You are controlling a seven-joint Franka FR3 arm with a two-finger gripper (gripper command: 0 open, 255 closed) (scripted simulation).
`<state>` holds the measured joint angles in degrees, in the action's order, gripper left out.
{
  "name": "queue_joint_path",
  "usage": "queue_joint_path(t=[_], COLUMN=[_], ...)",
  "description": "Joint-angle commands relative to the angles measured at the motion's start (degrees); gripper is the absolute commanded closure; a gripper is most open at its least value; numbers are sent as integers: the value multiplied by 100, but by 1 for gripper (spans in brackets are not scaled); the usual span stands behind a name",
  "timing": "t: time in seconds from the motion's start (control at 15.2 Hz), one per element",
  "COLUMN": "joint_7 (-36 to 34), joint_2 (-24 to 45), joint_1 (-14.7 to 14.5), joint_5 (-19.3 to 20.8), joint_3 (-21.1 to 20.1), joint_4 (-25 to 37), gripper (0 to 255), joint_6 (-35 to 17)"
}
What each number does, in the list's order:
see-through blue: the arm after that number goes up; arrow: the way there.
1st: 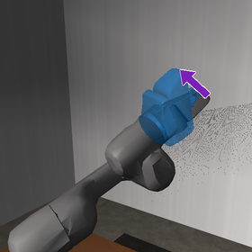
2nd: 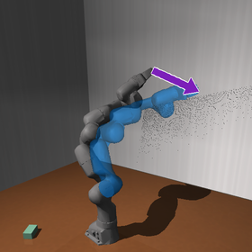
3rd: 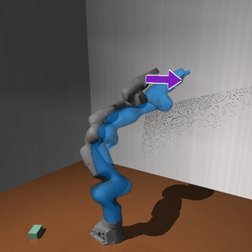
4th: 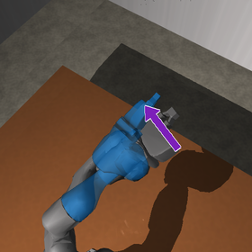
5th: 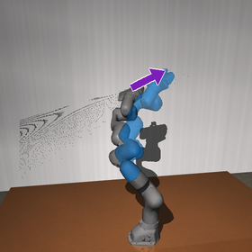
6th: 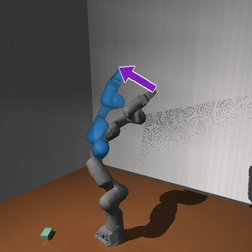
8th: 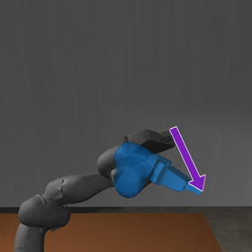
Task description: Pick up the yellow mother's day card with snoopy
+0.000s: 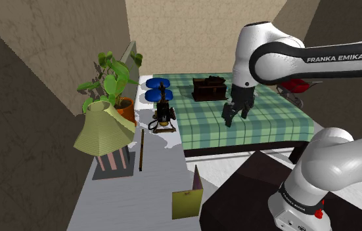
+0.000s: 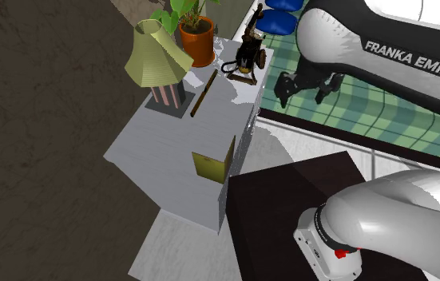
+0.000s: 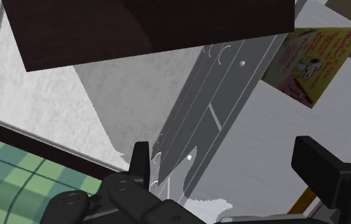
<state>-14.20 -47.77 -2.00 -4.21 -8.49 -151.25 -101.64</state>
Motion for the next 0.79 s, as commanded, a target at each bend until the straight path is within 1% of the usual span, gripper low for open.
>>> queue_joint_path(t=[0.0, 0.4, 0.73], joint_7=[-419, -1591, -2542], joint_2=[18, 366, 1092], joint_1=[-64, -309, -477], joint_5=[-274, -1111, -1785], joint_3=[-231, -970, -1660], joint_4=[-281, -819, -981], gripper=[0, 0, 0], joint_6=[-307, -1265, -2279])
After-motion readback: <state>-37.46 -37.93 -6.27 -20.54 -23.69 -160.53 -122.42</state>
